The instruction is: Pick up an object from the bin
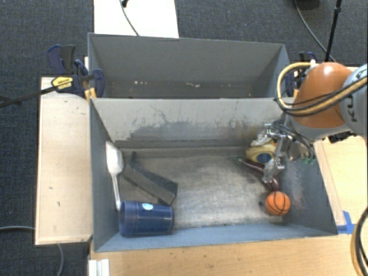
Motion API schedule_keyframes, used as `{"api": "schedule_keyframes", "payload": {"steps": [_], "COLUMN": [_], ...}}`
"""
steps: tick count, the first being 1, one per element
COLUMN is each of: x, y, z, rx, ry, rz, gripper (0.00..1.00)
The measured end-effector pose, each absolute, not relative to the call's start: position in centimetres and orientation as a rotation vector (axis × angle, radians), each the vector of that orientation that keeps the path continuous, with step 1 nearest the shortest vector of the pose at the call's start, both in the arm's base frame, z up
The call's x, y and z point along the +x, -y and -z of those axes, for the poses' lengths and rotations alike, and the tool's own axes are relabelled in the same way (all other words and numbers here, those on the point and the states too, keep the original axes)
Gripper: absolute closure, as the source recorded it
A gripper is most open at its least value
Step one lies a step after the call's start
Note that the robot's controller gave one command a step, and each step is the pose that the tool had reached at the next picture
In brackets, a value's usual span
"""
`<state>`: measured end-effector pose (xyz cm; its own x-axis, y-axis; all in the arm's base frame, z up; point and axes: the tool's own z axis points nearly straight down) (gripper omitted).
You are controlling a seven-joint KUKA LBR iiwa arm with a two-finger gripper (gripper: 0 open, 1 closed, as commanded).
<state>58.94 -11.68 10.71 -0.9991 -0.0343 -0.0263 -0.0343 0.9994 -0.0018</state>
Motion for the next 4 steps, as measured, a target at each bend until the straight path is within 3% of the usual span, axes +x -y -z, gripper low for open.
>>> {"api": "schedule_keyframes", "payload": {"steps": [1, 2, 3, 4], "x": [58.4, 58.4, 58.6, 58.6], "y": [14.0, 14.0, 14.6, 14.5], "z": [-7.7, -7.7, -13.1, -14.4], "rx": [0.388, 0.385, 0.416, 0.42], "ry": [-3.116, -3.117, -3.116, -3.114], "rz": [-0.012, -0.012, -0.002, -0.001], "gripper": [1.0, 1.0, 1.0, 1.0]}}
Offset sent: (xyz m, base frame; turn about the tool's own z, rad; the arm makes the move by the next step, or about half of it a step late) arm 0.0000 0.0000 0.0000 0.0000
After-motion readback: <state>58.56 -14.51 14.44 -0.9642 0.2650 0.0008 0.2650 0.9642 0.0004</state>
